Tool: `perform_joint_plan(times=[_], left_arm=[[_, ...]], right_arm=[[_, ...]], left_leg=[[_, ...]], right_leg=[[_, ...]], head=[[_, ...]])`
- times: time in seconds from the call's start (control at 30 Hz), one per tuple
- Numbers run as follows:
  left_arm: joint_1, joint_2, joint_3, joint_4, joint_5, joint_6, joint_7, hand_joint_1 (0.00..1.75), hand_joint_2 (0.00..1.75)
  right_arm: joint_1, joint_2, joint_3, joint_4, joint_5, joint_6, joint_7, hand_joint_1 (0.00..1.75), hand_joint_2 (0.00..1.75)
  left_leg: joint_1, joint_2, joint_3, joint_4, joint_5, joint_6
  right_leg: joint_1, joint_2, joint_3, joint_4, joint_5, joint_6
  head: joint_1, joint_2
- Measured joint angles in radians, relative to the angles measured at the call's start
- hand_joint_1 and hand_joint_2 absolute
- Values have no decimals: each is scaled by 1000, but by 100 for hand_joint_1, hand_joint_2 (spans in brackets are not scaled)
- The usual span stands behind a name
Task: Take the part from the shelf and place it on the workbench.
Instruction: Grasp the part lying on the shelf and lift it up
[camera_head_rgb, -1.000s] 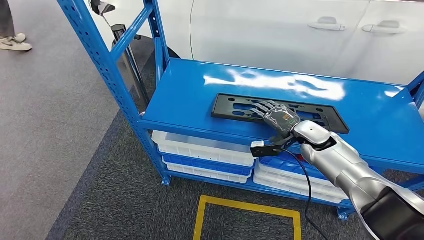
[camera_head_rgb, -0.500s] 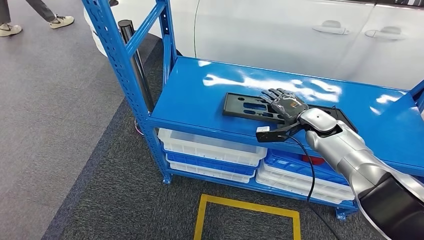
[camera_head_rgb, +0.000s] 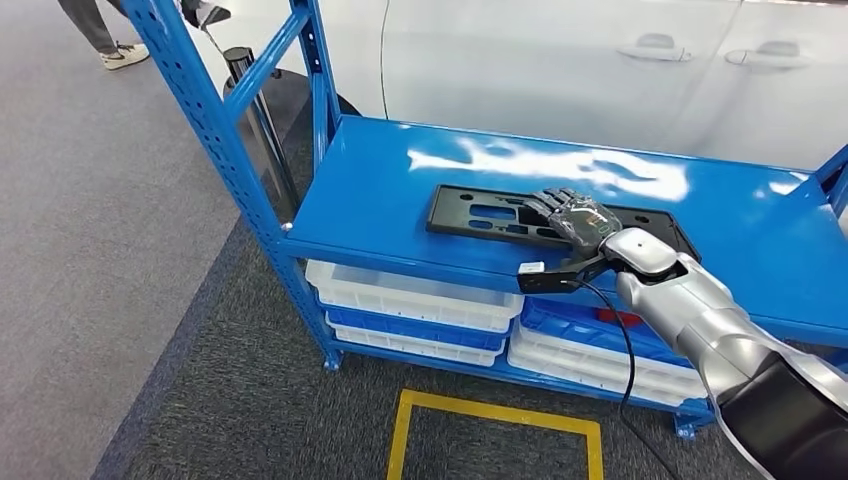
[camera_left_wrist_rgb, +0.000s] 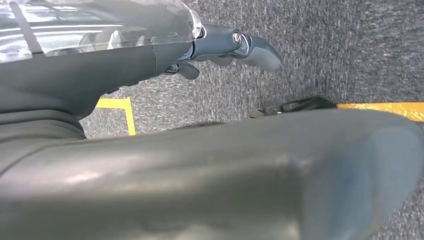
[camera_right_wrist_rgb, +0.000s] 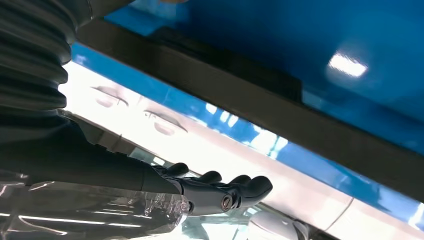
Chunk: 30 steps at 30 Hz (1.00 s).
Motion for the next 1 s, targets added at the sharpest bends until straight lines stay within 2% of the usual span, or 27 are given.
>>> perform_joint_plan(times=[0.03,0.07,0.1,0.13,0.2,0.23,0.27,0.33,0.4,0.47,0.53,0.57,0.6,0.63,0.7,0.77,0.83,0.9,0.93,1.0], left_arm=[[0,0,0,0,0,0,-1,0,0],[1,0,0,0,0,1,-1,0,0],[1,0,0,0,1,1,-2,0,0],[1,0,0,0,1,2,-4,0,0],[-2,0,0,0,1,2,-8,0,0],[-3,0,0,0,1,2,-9,0,0],[-4,0,0,0,2,2,-9,0,0],[-5,0,0,0,3,2,-10,0,0],[-5,0,0,0,4,3,-10,0,0],[-6,0,0,0,5,4,-12,0,0],[-6,0,0,0,7,6,-14,0,0],[-4,0,0,0,9,8,-15,0,0],[-3,0,0,0,10,10,-16,0,0],[-2,-1,0,0,12,12,-18,0,0],[-2,-2,0,0,13,16,-21,0,0],[-2,-3,0,0,14,19,-22,0,0],[0,-4,0,0,14,19,-23,0,0],[1,-4,0,0,15,19,-25,0,0],[1,-4,0,0,15,19,-26,0,0],[1,-4,0,0,15,19,-29,0,0]], right_arm=[[6,-2,0,2,0,0,1,0,175],[12,-3,1,4,0,-1,2,0,175],[15,-4,2,7,2,-2,5,0,175],[17,-5,2,12,4,-2,8,0,175],[16,-5,3,26,11,-2,17,3,175],[15,-5,4,35,13,-1,21,22,175],[14,-5,5,43,15,-1,24,42,175],[12,-4,6,59,16,-1,26,123,175],[11,-2,8,73,17,-1,27,170,175],[10,2,9,87,18,-2,30,174,175],[10,7,11,101,19,-2,32,175,175],[11,10,12,107,19,-2,33,175,175],[11,13,13,113,19,-4,33,175,175],[11,16,14,116,19,-5,33,175,175],[7,19,14,122,19,-10,32,175,175],[2,22,14,126,20,-14,32,175,175],[1,24,15,128,21,-16,31,175,175],[0,27,15,130,22,-16,27,175,175],[-1,28,15,131,22,-16,24,175,175],[-2,29,15,132,24,-16,19,175,175]], left_leg=[[2,0,-32,67,-26,-3],[4,0,-54,112,-37,-5],[6,0,-57,120,-29,-6],[7,0,-41,85,-2,-6],[8,0,28,-54,63,-1],[8,0,57,-112,82,3],[7,-1,74,-147,89,7],[3,-2,79,-162,88,18],[4,-2,80,-169,94,31],[6,-1,81,-175,100,42],[3,-1,79,-175,101,45],[3,-1,78,-175,101,45],[2,-1,78,-174,100,46],[2,-1,78,-173,100,45],[2,-2,78,-169,98,42],[-1,-3,76,-165,95,35],[-3,-4,75,-165,94,26],[-3,-3,74,-160,88,15],[-2,-2,65,-139,73,9],[0,-1,19,-34,14,0]], right_leg=[[1,0,0,0,0,-1],[2,0,0,0,0,-1],[2,0,1,1,-1,-1],[2,1,2,1,-1,0],[3,2,5,3,-4,5],[5,3,6,5,-5,9],[6,3,5,6,-6,15],[7,4,2,5,-4,28],[2,3,-1,14,-13,39],[0,2,-33,86,-58,47],[0,2,-95,220,-121,51],[0,2,-120,271,-136,53],[0,2,-130,290,-133,53],[0,1,-120,268,-111,53],[0,0,-58,137,-45,48],[4,0,-8,32,-12,39],[10,1,1,10,-11,28],[6,1,4,6,-7,16],[4,0,6,2,-5,9],[2,-2,8,-1,-4,0]], head=[[0,0],[0,0],[0,0],[0,0],[0,0],[0,0],[0,0],[0,0],[0,0],[0,0],[0,0],[0,0],[0,0],[0,0],[0,0],[0,0],[0,0],[0,0],[0,0],[0,0]])
